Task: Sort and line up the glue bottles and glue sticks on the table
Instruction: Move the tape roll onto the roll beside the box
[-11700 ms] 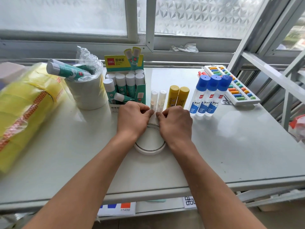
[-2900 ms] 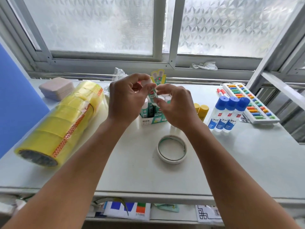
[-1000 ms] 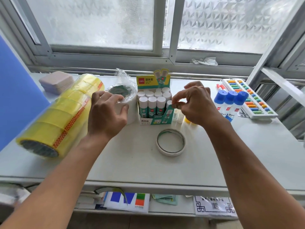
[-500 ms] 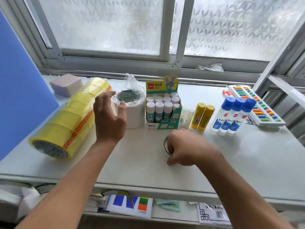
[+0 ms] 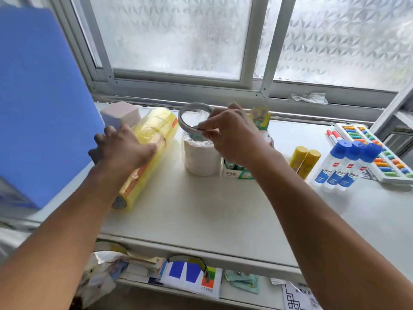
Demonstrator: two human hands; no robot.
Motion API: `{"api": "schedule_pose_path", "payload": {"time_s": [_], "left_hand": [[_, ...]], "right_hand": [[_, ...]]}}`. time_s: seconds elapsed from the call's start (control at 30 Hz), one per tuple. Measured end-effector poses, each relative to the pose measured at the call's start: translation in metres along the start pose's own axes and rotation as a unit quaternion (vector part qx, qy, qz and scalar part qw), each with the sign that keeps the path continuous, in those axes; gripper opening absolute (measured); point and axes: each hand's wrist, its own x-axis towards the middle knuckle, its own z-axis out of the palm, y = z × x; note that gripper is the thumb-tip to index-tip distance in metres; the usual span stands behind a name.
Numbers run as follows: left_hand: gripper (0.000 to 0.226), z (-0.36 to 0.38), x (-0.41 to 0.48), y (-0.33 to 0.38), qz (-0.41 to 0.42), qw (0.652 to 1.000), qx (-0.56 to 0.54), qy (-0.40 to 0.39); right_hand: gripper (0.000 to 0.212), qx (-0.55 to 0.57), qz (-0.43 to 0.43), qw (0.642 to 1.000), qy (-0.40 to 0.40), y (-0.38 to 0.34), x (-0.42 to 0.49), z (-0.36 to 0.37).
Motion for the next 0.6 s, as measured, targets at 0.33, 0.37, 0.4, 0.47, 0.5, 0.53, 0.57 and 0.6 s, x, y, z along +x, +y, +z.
{"api": "schedule_pose_path", "payload": {"time_s": [0.33,0.37,0.4,0.47,0.5,0.53,0.57,0.6], "left_hand": [[0.124,-0.009,0.035,-0.029,-0.035,0.976,-0.039,-0.213],[0.119,-0.008,0.035,-0.03,-0.038,0.977,-0.053,-0.204],[0.112,-0.007,0.034,-0.031,-0.04,0.98,-0.057,-0.186],[0.102,-0.006,0.033,-0.032,-0.034,0.988,-0.053,-0.142],[0.1,-0.006,0.032,-0.032,-0.031,0.99,-0.055,-0.126],[0.101,-0.007,0.031,-0.031,-0.027,0.991,-0.062,-0.112],[0.101,-0.008,0.03,-0.031,-0.023,0.992,-0.078,-0.097],[0.099,-0.007,0.029,-0.03,-0.02,0.991,-0.108,-0.077]], "right_hand": [[0.027,-0.033,0.057,0.994,-0.083,0.001,0.002,0.019],[0.027,-0.033,0.061,0.993,-0.092,0.001,0.001,0.02],[0.027,-0.029,0.066,0.993,-0.091,0.001,0.0,0.021],[0.026,-0.001,0.07,0.996,-0.049,0.002,-0.002,0.019],[0.026,0.018,0.068,0.997,-0.011,0.002,-0.003,0.018],[0.026,0.033,0.066,0.997,0.029,0.002,-0.004,0.015],[0.025,0.043,0.069,0.995,0.061,0.003,-0.006,0.013],[0.024,0.052,0.076,0.992,0.083,0.004,-0.007,0.011]]}}
